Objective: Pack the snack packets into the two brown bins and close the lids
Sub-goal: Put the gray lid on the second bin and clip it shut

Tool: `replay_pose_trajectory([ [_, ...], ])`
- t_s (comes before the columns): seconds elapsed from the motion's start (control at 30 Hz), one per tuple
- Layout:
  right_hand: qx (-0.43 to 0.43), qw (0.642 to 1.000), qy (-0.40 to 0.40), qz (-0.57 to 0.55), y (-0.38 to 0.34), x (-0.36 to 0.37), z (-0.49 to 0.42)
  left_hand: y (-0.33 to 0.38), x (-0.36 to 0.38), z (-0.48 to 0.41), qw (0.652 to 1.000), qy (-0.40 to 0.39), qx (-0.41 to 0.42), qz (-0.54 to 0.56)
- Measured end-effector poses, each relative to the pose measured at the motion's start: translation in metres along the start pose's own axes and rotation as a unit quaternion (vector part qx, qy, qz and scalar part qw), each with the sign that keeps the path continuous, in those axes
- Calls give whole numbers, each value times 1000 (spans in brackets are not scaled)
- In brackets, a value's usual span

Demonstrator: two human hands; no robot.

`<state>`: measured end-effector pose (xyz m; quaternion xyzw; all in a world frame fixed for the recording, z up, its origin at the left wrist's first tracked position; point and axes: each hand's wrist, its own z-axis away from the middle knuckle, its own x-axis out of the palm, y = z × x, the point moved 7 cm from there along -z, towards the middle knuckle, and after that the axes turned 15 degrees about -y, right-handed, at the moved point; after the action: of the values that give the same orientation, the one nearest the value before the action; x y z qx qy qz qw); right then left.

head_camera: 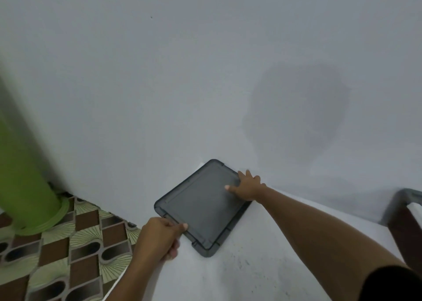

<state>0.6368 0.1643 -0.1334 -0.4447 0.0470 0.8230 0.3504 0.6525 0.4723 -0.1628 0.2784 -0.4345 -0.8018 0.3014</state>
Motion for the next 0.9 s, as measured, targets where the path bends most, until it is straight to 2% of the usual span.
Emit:
replay_pose_trajectory([
  [0.17, 3, 998, 35, -49, 1, -6, -9, -6, -3, -5, 998, -28, -14, 60],
  [0.3, 4, 985, 85, -147, 13, -18, -8, -6, -2, -2, 997, -27, 1, 77],
  [0.5, -30, 959, 168, -226, 34, -39, 21, 6, -5, 15, 981, 26, 64, 180],
  [0.67, -27, 941, 179, -285, 56, -54, 54, 24, -11, 24, 971, 86, 126, 184],
  [0.9, -20, 911, 216, -350, 108, -75, 127, 62, 23, 47, 960, 85, 204, 174],
])
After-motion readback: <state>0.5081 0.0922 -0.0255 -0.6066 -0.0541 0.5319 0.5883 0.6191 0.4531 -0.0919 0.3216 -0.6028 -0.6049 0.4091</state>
